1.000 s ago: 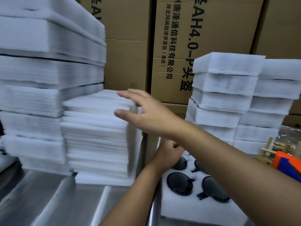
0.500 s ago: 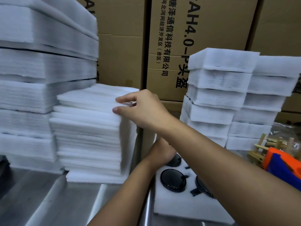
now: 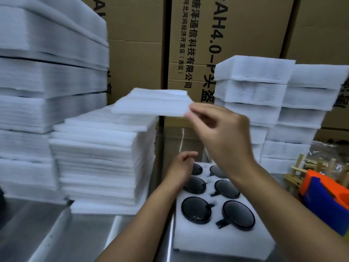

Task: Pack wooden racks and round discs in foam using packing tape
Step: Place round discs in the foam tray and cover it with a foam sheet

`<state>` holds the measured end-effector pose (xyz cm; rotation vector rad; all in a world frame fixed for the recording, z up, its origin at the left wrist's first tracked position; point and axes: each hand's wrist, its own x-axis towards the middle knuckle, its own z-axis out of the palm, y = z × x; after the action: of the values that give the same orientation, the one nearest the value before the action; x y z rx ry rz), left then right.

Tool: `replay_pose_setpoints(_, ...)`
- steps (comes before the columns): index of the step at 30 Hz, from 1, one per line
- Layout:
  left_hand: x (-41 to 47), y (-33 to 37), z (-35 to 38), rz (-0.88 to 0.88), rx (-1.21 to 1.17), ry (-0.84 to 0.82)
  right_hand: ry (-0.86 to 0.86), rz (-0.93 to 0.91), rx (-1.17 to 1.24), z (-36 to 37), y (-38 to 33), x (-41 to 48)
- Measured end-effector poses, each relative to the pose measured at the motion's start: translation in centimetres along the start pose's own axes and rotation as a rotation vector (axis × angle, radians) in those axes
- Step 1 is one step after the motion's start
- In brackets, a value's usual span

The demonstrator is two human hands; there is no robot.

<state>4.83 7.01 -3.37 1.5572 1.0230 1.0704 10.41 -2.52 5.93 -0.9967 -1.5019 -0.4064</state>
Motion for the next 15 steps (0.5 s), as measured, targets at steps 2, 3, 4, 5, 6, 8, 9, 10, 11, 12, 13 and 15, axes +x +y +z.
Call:
replay_pose_setpoints(2, 0.1, 0.1, -0.1, -0.021, -0.052, 0.07, 0.006, 0.099, 0.016, -3.3, 1.4, -2.4)
replay_pose_setpoints(3, -0.1, 0.3, 0.0, -0.039, -0.099, 0.097, 0.0, 0.133, 0.016, -4.8, 1.9, -4.0)
replay_pose_setpoints(4, -0.1, 0.0, -0.2, -0.035, -0.14, 0.112, 0.0, 0.16, 0.009, -6.1, 2.4, -5.5)
replay_pose_setpoints(5, -0.2, -0.1, -0.4, -0.033, -0.2, 0.102, 0.004, 0.175, -0.013, -7.2, 2.8, -7.1)
replay_pose_setpoints(6, -0.4, -0.2, -0.6, -0.058, -0.294, 0.086, 0.003, 0.172, -0.054, -8.1, 3.1, -8.6)
replay_pose_setpoints(8, -0.4, 0.1, -1.0, -0.199, -0.441, 0.101, -0.009, 0.156, -0.135, -9.3, 3.5, -11.0)
replay_pose_setpoints(9, -0.2, 0.2, -1.3, -0.251, -0.464, 0.138, -0.014, 0.157, -0.154, -9.8, 3.7, -12.0)
replay_pose_setpoints(10, -0.1, 0.2, -1.4, -0.287, -0.494, 0.164, -0.019, 0.165, -0.167, -10.2, 3.7, -12.7)
replay_pose_setpoints(11, 0.1, 0.1, -1.4, -0.314, -0.523, 0.153, -0.024, 0.17, -0.18, -10.5, 3.7, -13.3)
replay_pose_setpoints(12, 0.0, 0.2, -1.4, -0.328, -0.54, 0.124, -0.031, 0.175, -0.197, -10.7, 3.7, -13.7)
replay_pose_setpoints(13, -0.1, 0.3, -1.3, -0.337, -0.54, 0.091, -0.036, 0.177, -0.216, -10.8, 3.7, -14.1)
replay_pose_setpoints(15, -0.3, 0.2, -1.2, -0.346, -0.458, 0.043, -0.052, 0.175, -0.236, -10.9, 3.8, -14.4)
